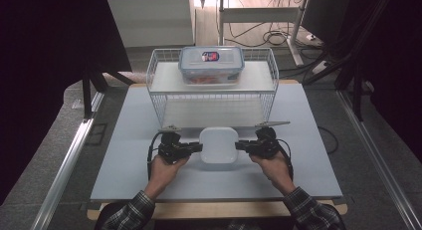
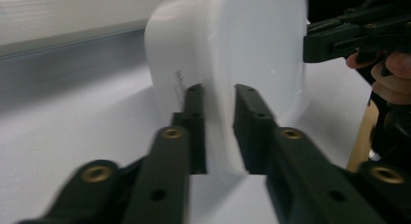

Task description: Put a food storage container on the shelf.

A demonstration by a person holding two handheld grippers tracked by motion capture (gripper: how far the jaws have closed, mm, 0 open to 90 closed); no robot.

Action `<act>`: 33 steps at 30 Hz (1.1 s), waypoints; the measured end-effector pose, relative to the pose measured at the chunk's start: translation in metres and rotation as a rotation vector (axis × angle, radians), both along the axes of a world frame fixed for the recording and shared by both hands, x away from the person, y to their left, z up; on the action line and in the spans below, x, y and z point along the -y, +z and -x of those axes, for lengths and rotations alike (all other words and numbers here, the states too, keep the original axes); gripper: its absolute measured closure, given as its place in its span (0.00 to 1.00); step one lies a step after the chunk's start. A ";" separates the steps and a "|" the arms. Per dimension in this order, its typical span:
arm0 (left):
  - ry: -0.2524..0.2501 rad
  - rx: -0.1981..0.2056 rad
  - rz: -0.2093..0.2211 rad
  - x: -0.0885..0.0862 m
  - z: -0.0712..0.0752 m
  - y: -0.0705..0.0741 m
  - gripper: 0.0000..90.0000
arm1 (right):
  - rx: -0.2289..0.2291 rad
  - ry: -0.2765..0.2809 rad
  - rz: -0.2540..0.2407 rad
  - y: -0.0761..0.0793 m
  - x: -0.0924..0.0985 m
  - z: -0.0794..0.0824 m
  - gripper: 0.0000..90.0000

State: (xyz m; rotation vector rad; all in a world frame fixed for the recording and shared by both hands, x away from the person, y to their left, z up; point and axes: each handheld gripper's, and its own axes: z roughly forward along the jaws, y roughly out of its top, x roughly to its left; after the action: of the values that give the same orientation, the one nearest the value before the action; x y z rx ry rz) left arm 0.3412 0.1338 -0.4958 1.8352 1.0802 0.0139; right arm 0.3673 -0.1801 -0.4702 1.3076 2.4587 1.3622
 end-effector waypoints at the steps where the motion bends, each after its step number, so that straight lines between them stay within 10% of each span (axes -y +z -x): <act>1: 0.007 0.003 -0.003 0.000 0.000 0.000 0.88 | 0.019 0.001 0.017 0.000 -0.001 0.001 0.86; 33: 0.040 0.146 -0.021 -0.017 0.001 0.059 0.88 | 0.217 0.042 -0.028 0.057 -0.017 0.002 0.87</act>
State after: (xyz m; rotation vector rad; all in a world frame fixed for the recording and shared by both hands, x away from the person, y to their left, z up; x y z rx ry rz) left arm 0.3403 0.1506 -0.4365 1.8011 1.0170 0.1810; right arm 0.3652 -0.1636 -0.4136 1.0559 2.3422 1.4673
